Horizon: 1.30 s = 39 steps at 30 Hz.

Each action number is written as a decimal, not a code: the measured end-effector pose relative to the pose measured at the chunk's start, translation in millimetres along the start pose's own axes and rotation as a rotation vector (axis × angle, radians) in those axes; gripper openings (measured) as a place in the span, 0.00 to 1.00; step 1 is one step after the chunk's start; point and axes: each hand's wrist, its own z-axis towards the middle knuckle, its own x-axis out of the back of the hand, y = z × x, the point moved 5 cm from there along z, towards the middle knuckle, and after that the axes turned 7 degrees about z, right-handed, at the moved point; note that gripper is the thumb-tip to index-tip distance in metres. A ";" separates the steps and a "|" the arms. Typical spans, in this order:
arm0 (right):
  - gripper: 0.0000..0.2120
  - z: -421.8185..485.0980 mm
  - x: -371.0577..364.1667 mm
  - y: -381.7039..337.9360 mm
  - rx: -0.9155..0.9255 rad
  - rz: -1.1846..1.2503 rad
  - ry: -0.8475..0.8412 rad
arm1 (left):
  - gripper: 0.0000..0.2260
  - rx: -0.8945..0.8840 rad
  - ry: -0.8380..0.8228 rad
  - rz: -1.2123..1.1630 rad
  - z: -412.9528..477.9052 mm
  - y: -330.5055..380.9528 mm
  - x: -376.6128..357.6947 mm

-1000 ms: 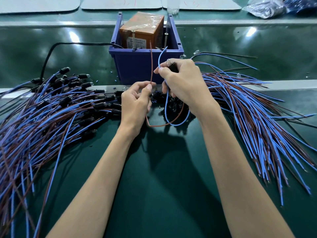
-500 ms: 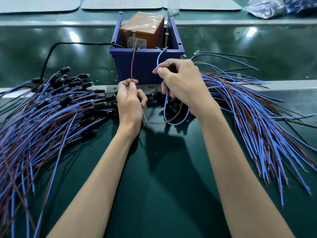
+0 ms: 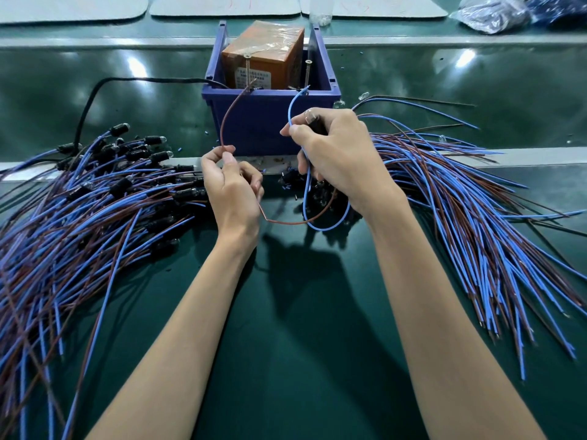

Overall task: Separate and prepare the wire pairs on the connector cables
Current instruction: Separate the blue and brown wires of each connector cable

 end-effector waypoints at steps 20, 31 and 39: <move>0.08 0.3 0.4 0.0 0.007 -0.006 0.005 | 0.10 -0.010 0.089 -0.070 3.6 1.0 4.8; 0.08 0.2 0.0 1.0 0.009 -0.031 -0.002 | 0.10 0.002 0.092 -0.078 4.6 -0.4 5.7; 0.08 -0.1 0.3 -0.2 0.006 -0.015 -0.015 | 0.09 0.010 0.028 -0.063 3.6 -0.8 3.8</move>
